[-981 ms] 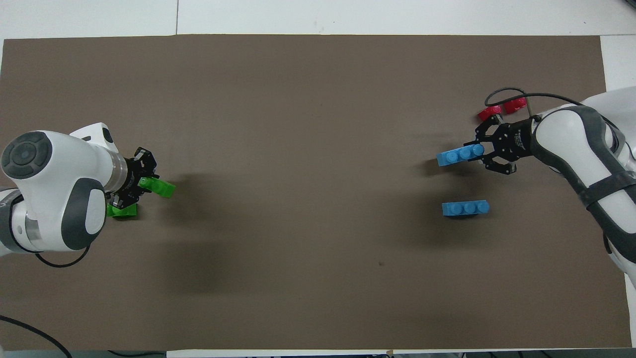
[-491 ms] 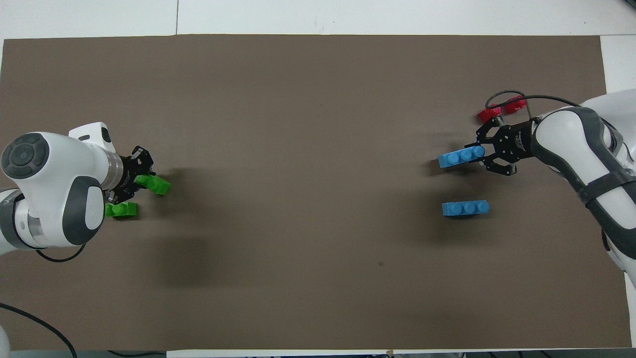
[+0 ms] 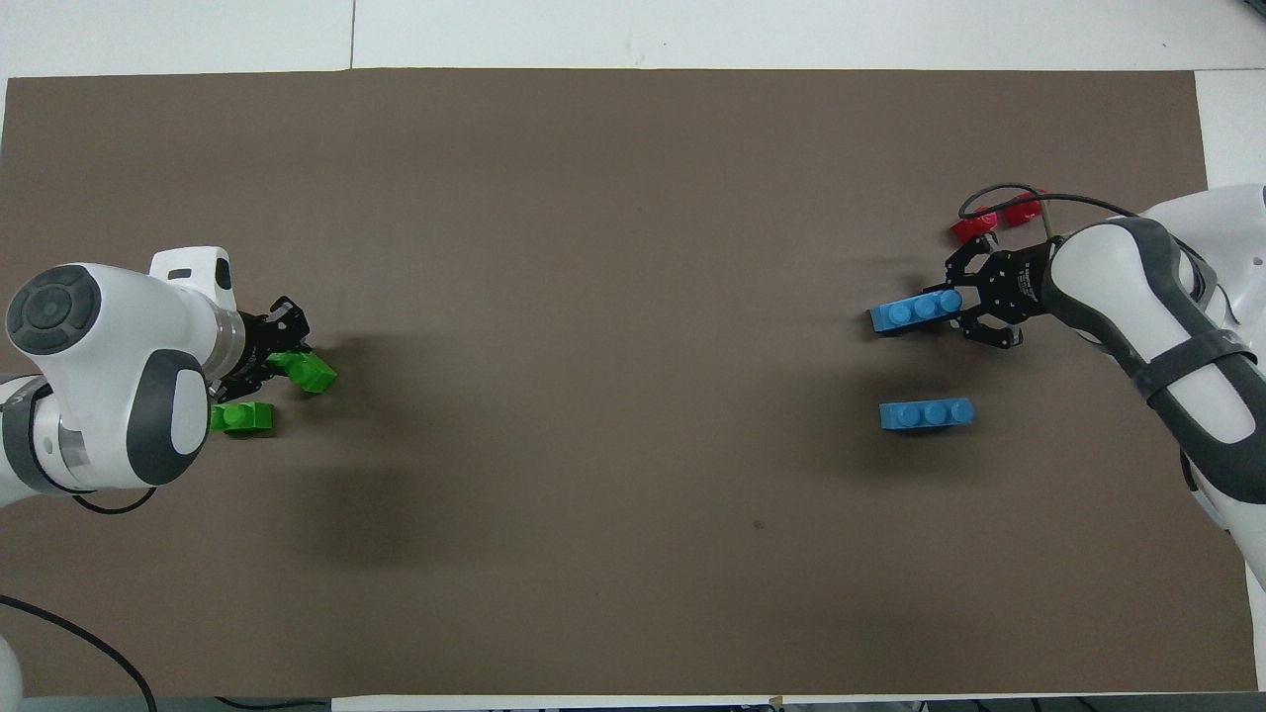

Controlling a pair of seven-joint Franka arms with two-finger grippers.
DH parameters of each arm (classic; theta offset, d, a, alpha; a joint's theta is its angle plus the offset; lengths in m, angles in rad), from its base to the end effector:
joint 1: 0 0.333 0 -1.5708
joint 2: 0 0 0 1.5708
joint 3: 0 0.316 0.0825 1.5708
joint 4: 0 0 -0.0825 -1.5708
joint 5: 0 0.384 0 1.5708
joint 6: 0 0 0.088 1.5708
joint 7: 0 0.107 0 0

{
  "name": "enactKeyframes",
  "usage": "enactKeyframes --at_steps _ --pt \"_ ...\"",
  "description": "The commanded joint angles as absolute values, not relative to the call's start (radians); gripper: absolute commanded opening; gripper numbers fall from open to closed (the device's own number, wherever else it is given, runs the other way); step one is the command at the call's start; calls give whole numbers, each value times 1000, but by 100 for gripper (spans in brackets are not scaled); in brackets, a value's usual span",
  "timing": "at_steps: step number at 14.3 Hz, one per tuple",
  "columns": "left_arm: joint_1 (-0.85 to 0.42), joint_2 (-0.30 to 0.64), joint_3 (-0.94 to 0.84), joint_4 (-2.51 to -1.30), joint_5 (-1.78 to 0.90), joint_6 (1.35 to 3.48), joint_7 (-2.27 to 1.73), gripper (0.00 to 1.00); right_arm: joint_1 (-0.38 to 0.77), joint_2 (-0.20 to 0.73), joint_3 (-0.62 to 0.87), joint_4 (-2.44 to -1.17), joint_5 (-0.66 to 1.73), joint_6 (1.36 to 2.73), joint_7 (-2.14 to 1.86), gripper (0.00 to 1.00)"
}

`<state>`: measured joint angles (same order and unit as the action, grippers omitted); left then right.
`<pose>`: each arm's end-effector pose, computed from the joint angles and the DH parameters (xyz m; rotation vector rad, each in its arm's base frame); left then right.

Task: Remove green block with left arm and hold with right
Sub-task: 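Release the green piece with the left gripper while the right gripper releases blue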

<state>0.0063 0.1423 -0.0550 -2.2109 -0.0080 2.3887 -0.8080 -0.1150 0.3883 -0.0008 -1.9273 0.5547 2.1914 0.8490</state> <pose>0.5481 -0.0266 0.3182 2.8889 1.1635 0.0419 0.6100 -0.0519 0.2815 -2.1805 1.6938 0.3731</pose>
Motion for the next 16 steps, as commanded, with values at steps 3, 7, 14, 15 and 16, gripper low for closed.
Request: enactKeyframes --at_steps 3,7,14,15,16 --pt "21 144 -61 -2212 -2 2393 -755 9 -117 380 11 -1959 545 2249 844 0" --pt "34 132 -61 -2210 -2 2385 -752 100 -112 379 11 -1960 543 2249 833 0" --pt "68 78 -66 -2091 -8 2249 -759 100 -86 335 9 -1933 529 2163 853 79" --pt "60 77 -64 -2068 -8 2229 -764 100 -86 322 8 -1933 528 2146 854 80" --pt "57 77 -63 -2040 -8 2205 -764 100 -87 307 6 -1930 525 2113 856 81"
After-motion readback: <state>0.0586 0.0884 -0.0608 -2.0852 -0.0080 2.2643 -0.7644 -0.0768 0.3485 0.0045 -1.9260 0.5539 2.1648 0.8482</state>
